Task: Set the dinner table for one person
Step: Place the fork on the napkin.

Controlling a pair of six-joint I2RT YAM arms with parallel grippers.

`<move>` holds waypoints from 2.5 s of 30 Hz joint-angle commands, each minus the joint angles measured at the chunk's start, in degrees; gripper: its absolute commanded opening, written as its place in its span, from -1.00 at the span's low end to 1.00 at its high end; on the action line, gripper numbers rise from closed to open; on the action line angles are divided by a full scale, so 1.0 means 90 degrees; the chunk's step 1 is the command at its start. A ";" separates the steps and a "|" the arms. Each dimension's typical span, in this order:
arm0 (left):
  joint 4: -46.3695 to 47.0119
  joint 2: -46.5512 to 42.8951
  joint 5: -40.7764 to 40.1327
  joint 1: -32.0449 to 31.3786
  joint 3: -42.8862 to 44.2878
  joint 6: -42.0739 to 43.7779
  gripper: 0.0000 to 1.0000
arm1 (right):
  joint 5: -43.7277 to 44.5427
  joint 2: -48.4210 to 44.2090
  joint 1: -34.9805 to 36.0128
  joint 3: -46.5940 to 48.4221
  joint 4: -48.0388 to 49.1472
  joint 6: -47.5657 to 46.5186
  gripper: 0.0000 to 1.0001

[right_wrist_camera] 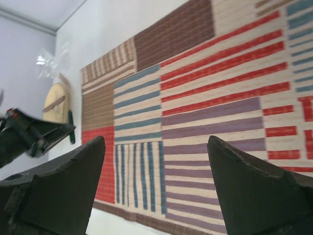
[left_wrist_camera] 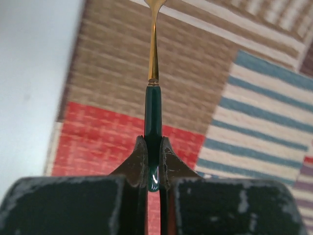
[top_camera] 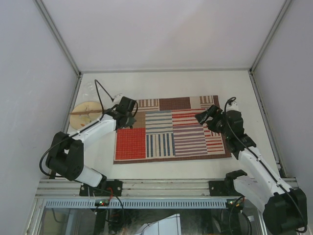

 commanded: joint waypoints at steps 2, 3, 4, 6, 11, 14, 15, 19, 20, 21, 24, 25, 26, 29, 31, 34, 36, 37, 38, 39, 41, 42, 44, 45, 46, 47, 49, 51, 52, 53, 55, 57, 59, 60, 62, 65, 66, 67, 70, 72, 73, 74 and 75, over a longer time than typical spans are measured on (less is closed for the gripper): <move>0.0702 0.0136 0.0809 -0.0635 -0.0028 0.1151 -1.00 | 0.0224 0.0527 -0.0297 -0.0030 0.0483 0.0075 0.71; 0.0737 0.0199 0.0823 -0.0729 -0.0044 0.1270 -0.99 | 0.0225 0.0630 -0.0332 -0.0028 0.0553 0.0094 0.70; 0.0795 0.0251 0.0831 -0.0828 -0.0063 0.1383 -0.99 | 0.0242 0.0718 -0.0365 -0.0030 0.0615 0.0123 0.70; 0.0873 0.0358 0.0903 -0.0978 -0.0097 0.1487 -0.99 | 0.0294 0.0868 -0.0408 -0.0021 0.0734 0.0137 0.70; 0.1197 0.0617 0.0965 -0.1269 -0.0340 0.1725 -1.00 | 0.0448 0.1215 -0.0499 0.0116 0.0830 0.0138 0.69; 0.1282 0.0631 0.0891 -0.1343 -0.0567 0.1786 -0.99 | 0.0540 0.1314 -0.0543 0.0241 0.0824 0.0076 0.69; 0.1305 0.0612 0.0894 -0.1344 -0.0649 0.1811 -1.00 | 0.0560 0.1327 -0.0571 0.0280 0.0810 0.0062 0.69; 0.1389 0.0461 0.0970 -0.1353 -0.0999 0.1932 -0.99 | 0.0575 0.1336 -0.0688 0.0378 0.0808 -0.0013 0.69; 0.1413 0.0435 0.0976 -0.1354 -0.1085 0.1938 -0.99 | 0.0567 0.1343 -0.0706 0.0400 0.0807 -0.0018 0.69; 0.1445 0.0416 0.0960 -0.1354 -0.1139 0.1952 -1.00 | 0.0565 0.1348 -0.0730 0.0409 0.0804 -0.0019 0.69; 0.1495 0.0357 0.0878 -0.1354 -0.1271 0.1918 -1.00 | 0.0564 0.1343 -0.0765 0.0431 0.0808 -0.0029 0.69; 0.1519 0.0350 0.0873 -0.1361 -0.1302 0.1900 -1.00 | 0.0573 0.1341 -0.0766 0.0431 0.0797 -0.0022 0.69; 0.1527 0.0335 0.0887 -0.1361 -0.1318 0.1878 -1.00 | 0.0565 0.1339 -0.0766 0.0429 0.0797 -0.0010 0.69; 0.1544 0.0227 0.0885 -0.1364 -0.1400 0.1760 -1.00 | 0.0529 0.1371 -0.0766 0.0429 0.0779 0.0009 0.69; 0.1547 0.0115 0.0852 -0.1364 -0.1459 0.1686 -1.00 | 0.0522 0.1377 -0.0766 0.0429 0.0779 0.0010 0.69; 0.1448 -0.0071 0.0812 -0.1366 -0.1479 0.1621 -1.00 | 0.0521 0.1377 -0.0766 0.0429 0.0787 0.0009 0.69; 0.1371 -0.0190 0.0799 -0.1381 -0.1467 0.1621 -1.00 | 0.0507 0.1385 -0.0766 0.0429 0.0806 0.0011 0.69; 0.1289 -0.0240 0.0744 -0.1383 -0.1453 0.1592 -0.99 | 0.0498 0.1392 -0.0766 0.0430 0.0820 0.0010 0.69; 0.1244 -0.0310 0.0715 -0.1391 -0.1443 0.1591 -1.00 | 0.0481 0.1406 -0.0764 0.0429 0.0832 0.0010 0.69; 0.1214 -0.0382 0.0709 -0.1398 -0.1448 0.1588 -0.99 | 0.0455 0.1414 -0.0758 0.0430 0.0848 0.0021 0.69; 0.1139 -0.0449 0.0645 -0.1403 -0.1444 0.1545 -1.00 | 0.0424 0.1448 -0.0754 0.0430 0.0860 0.0037 0.69; 0.1137 -0.0471 0.0645 -0.1403 -0.1457 0.1541 -0.99 | 0.0412 0.1459 -0.0743 0.0430 0.0865 0.0039 0.69; 0.1141 -0.0464 0.0650 -0.1403 -0.1459 0.1501 -1.00 | 0.0400 0.1489 -0.0729 0.0429 0.0888 0.0040 0.69; 0.1162 -0.0439 0.0682 -0.1403 -0.1458 0.1490 -0.99 | 0.0393 0.1501 -0.0719 0.0429 0.0894 0.0039 0.69; 0.1166 -0.0394 0.0715 -0.1403 -0.1445 0.1480 -0.99 | 0.0382 0.1511 -0.0705 0.0429 0.0898 0.0048 0.69; 0.1187 -0.0341 0.0744 -0.1403 -0.1426 0.1462 -1.00 | 0.0376 0.1514 -0.0698 0.0429 0.0903 0.0049 0.69; 0.1235 -0.0245 0.0776 -0.1403 -0.1403 0.1432 -0.99 | 0.0370 0.1521 -0.0671 0.0429 0.0909 0.0058 0.69; 0.1278 -0.0152 0.0796 -0.1403 -0.1377 0.1414 -1.00 | 0.0369 0.1519 -0.0659 0.0429 0.0904 0.0061 0.69; 0.1290 -0.0108 0.0797 -0.1403 -0.1371 0.1407 -1.00 | 0.0369 0.1510 -0.0659 0.0429 0.0901 0.0060 0.69; 0.1309 -0.0075 0.0808 -0.1403 -0.1363 0.1411 -0.99 | 0.0367 0.1505 -0.0659 0.0430 0.0904 0.0057 0.69; 0.1342 0.0015 0.0829 -0.1403 -0.1335 0.1416 -1.00 | 0.0360 0.1506 -0.0659 0.0431 0.0905 0.0040 0.69; 0.1365 0.0124 0.0856 -0.1403 -0.1306 0.1420 -1.00 | 0.0358 0.1512 -0.0657 0.0434 0.0897 0.0042 0.69; 0.1392 0.0219 0.0891 -0.1403 -0.1293 0.1407 -1.00 | 0.0336 0.1507 -0.0650 0.0429 0.0904 0.0049 0.69; 0.1424 0.0255 0.0919 -0.1403 -0.1292 0.1393 -1.00 | 0.0332 0.1511 -0.0648 0.0431 0.0900 0.0052 0.69; 0.1468 0.0292 0.0943 -0.1403 -0.1309 0.1368 -1.00 | 0.0326 0.1505 -0.0644 0.0429 0.0904 0.0050 0.69; 0.1499 0.0307 0.0957 -0.1403 -0.1314 0.1348 -1.00 | 0.0322 0.1511 -0.0639 0.0429 0.0904 0.0042 0.69; 0.1486 0.0313 0.0960 -0.1403 -0.1305 0.1348 -1.00 | 0.0314 0.1513 -0.0637 0.0424 0.0912 0.0048 0.69; 0.1463 0.0327 0.0958 -0.1403 -0.1284 0.1339 -0.99 | 0.0306 0.1514 -0.0634 0.0416 0.0926 0.0049 0.69; 0.1339 0.0388 0.0915 -0.1403 -0.1200 0.1296 -0.98 | 0.0299 0.1514 -0.0624 0.0400 0.0953 0.0060 0.69; 0.1251 0.0441 0.0873 -0.1398 -0.1130 0.1284 -0.78 | 0.0291 0.1529 -0.0610 0.0395 0.0961 0.0068 0.69; 0.1234 0.0454 0.0870 -0.1403 -0.1118 0.1288 -0.62 | 0.0295 0.1533 -0.0603 0.0395 0.0968 0.0069 0.69; 0.1240 0.0450 0.0865 -0.1403 -0.1117 0.1284 -0.42 | 0.0293 0.1531 -0.0601 0.0387 0.0975 0.0069 0.69; 0.1251 0.0422 0.0851 -0.1403 -0.1137 0.1281 -0.24 | 0.0293 0.1538 -0.0593 0.0381 0.0974 0.0070 0.69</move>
